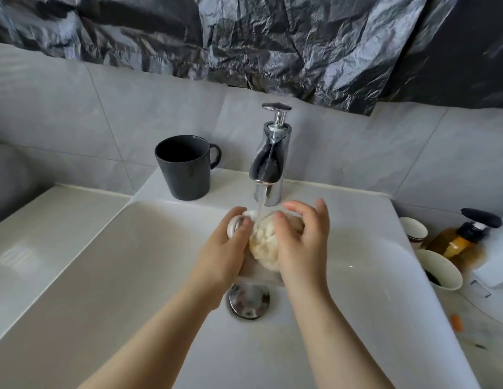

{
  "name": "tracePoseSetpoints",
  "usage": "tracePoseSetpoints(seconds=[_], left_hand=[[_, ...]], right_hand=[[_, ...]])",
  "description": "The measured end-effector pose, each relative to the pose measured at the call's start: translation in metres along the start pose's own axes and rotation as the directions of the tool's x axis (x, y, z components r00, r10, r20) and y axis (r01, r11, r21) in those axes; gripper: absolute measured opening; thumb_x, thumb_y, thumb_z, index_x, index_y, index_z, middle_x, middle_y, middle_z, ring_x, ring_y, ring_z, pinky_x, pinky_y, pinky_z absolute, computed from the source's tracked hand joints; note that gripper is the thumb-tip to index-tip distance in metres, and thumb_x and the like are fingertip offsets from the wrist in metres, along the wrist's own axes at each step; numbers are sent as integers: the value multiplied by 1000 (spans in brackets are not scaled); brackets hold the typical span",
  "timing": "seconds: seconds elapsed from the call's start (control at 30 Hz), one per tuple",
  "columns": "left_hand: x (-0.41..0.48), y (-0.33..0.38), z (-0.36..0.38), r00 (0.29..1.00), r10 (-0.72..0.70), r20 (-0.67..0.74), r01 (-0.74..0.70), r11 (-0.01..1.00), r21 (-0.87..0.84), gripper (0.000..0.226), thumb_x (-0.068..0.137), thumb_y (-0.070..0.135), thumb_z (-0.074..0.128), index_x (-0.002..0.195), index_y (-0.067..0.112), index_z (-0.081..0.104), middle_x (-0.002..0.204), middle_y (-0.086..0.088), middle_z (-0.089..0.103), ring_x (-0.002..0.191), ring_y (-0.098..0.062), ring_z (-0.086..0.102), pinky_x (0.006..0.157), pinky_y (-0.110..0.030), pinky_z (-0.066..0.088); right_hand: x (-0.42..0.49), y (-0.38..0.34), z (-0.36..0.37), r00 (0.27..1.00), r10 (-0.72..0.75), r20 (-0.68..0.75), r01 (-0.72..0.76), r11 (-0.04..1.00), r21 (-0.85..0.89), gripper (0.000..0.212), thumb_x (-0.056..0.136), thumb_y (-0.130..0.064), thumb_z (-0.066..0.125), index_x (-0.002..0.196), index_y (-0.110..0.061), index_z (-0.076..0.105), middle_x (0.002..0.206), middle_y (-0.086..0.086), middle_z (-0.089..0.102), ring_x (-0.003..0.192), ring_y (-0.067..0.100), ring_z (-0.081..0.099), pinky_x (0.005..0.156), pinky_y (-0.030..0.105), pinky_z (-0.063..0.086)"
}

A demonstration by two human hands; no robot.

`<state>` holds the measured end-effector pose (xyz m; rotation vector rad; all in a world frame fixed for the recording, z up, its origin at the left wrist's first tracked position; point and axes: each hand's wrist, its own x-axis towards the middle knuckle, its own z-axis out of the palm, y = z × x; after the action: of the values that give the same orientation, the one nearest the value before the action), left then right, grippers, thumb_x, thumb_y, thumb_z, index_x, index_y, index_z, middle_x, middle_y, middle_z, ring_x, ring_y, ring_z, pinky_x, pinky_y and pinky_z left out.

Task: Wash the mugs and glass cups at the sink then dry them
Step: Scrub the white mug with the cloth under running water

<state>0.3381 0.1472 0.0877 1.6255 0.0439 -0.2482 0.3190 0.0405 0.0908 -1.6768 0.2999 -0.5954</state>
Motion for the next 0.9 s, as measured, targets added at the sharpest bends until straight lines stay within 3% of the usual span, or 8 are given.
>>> tracePoseSetpoints(seconds=[0.07, 0.17, 0.27, 0.33, 0.47, 0.63, 0.77, 0.9], left_hand=[[-4, -7, -6, 1000, -7, 15, 7, 1000, 24, 15, 88, 54, 50, 100, 55, 59, 105, 12, 66, 102, -16, 62, 91, -48, 53], [-4, -5, -9, 999, -41, -20, 40, 999, -29, 16, 97, 42, 46, 92, 50, 60, 101, 8, 66, 99, -20, 63, 91, -50, 52], [-2, 0, -11, 999, 0, -43, -3, 997, -79, 20, 99, 37, 45, 89, 44, 60, 89, 8, 67, 84, -15, 66, 85, -50, 56], [0, 2, -12, 997, 59, -45, -62, 996, -62, 20, 99, 36, 45, 91, 45, 60, 87, 7, 65, 80, -16, 62, 83, -48, 56], [-1, 0, -7, 998, 49, -47, -52, 995, -82, 17, 97, 41, 45, 103, 50, 58, 102, 10, 63, 98, -20, 60, 89, -50, 53], [1, 0, -3, 998, 57, -18, -58, 994, -93, 17, 97, 42, 47, 104, 50, 60, 106, 3, 68, 97, -21, 66, 82, -49, 57], [2, -2, -6, 999, 42, -9, -43, 995, -94, 18, 96, 43, 46, 105, 50, 60, 103, 9, 66, 93, -18, 61, 82, -43, 55], [4, -4, -9, 1000, 23, -19, -25, 994, -107, 18, 96, 42, 47, 105, 46, 62, 106, 6, 68, 101, -19, 65, 86, -48, 55]], right_hand=[[-1, 4, 2, 996, 86, 19, -87, 996, 8, 4, 89, -34, 56, 86, -37, 57, 152, -1, 28, 123, -12, 28, 100, 13, 24], [-8, 9, 7, 981, 92, 169, -85, 995, -50, 17, 81, -54, 46, 88, -45, 58, 147, -6, 35, 136, 3, 27, 109, 23, 22], [-23, 7, 13, 951, -150, 271, 191, 973, -130, 46, 74, -42, 54, 119, -33, 52, 137, -23, 30, 133, -3, 25, 107, 14, 21], [-21, 6, 13, 972, -162, 172, 178, 980, -84, 37, 79, -31, 58, 113, -30, 46, 129, -22, 39, 121, -4, 39, 98, 5, 30], [-7, 4, 4, 990, 115, -81, -115, 993, 11, 20, 89, -27, 59, 84, -28, 39, 105, 6, 58, 91, 20, 54, 63, 1, 37], [-26, -5, 2, 996, -77, 37, 80, 994, -69, 30, 79, -29, 67, 93, -41, 44, 114, -9, 51, 104, 7, 51, 85, 17, 43], [-3, 0, -6, 979, 177, -99, -171, 983, 59, 12, 88, -31, 58, 92, -41, 55, 101, -17, 60, 108, 16, 57, 93, 31, 46], [-21, 1, 2, 979, -11, 204, 26, 997, -71, 46, 72, -34, 66, 111, -50, 47, 120, -21, 47, 113, -1, 48, 93, 17, 41]])
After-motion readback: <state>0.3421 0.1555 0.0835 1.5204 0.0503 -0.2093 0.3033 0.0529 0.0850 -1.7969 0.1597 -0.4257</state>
